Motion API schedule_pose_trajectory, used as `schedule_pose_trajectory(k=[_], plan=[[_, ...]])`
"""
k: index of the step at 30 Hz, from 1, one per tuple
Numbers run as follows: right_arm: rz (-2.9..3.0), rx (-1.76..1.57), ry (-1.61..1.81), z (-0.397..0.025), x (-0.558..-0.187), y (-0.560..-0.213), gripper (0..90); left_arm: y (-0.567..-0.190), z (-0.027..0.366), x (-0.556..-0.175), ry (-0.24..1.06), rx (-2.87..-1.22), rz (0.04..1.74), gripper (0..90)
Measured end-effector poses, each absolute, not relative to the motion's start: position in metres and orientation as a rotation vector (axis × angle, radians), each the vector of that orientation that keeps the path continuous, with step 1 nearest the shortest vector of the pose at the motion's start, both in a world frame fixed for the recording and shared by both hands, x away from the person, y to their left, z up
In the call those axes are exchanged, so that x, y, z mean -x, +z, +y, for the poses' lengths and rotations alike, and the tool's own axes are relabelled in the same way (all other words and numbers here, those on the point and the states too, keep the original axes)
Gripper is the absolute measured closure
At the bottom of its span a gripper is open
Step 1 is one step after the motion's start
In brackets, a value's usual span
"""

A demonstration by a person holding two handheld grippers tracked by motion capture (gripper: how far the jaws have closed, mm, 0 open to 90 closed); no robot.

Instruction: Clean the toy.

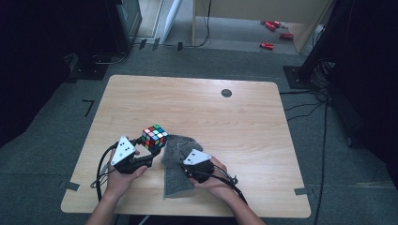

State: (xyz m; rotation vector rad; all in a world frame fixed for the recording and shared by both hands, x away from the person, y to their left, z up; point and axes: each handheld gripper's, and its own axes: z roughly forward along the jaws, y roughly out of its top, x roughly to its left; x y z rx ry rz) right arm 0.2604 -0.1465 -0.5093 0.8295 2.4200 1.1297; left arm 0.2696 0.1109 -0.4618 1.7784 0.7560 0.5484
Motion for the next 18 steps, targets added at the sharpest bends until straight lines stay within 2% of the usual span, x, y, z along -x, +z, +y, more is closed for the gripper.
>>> schedule_pose_trajectory(k=[12,18], plan=[[2.178,-0.927,1.319,-0.194,-0.246,-0.456,77.1,-0.47,0.089,-0.264,0.54,-1.846,0.697,34.6],[2.037,-0.911,1.427,-0.203,-0.227,-0.406,76.8,-0.475,0.068,-0.255,0.552,-1.912,0.622,34.7]])
